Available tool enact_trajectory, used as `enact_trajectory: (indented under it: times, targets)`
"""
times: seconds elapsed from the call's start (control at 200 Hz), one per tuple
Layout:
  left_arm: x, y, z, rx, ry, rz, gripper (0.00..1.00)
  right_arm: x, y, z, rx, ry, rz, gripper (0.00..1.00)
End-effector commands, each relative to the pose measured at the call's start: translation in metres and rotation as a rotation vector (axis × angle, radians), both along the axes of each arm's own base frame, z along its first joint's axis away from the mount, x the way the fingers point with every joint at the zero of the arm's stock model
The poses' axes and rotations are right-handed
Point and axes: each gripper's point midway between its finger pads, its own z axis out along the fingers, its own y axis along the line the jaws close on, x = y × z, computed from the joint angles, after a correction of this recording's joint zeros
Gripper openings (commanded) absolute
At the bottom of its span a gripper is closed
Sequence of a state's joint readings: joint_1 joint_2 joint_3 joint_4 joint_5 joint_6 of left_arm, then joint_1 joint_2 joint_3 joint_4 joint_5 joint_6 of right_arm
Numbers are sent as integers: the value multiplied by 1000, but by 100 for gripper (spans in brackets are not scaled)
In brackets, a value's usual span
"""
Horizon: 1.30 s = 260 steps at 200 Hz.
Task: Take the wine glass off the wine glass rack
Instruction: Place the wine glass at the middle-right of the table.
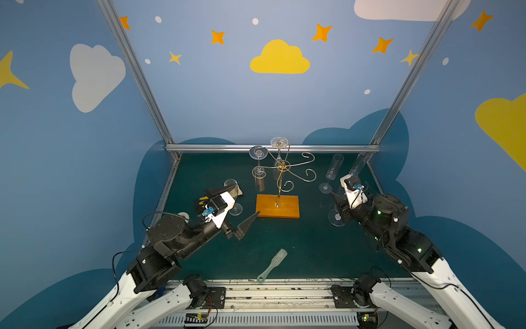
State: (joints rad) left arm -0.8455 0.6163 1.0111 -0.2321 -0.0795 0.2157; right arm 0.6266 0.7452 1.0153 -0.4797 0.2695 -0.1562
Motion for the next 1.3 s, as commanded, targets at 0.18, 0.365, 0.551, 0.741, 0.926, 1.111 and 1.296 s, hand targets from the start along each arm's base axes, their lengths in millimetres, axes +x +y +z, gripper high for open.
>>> enact_trajectory:
  times: [0.18,0.365,0.551,0.741,0.926,1.111,1.296]
  targets:
    - [0,7,-1,-30,13,26,99,48,-5,-21,197,14,-3,30]
    - [3,8,0,-34,12,46,100,83,-18,-44,225,27,-48,29]
    - [6,8,2,-42,4,57,99,113,-18,-65,209,38,-39,29]
    - [12,4,1,-35,-2,70,99,143,-11,-83,198,60,-26,28]
    - [12,2,1,-29,2,60,99,169,5,-94,169,144,33,28]
    - [11,6,3,-36,-6,69,99,187,19,-100,157,156,87,27]
    - [9,8,1,-37,0,71,99,201,24,-109,163,146,91,27]
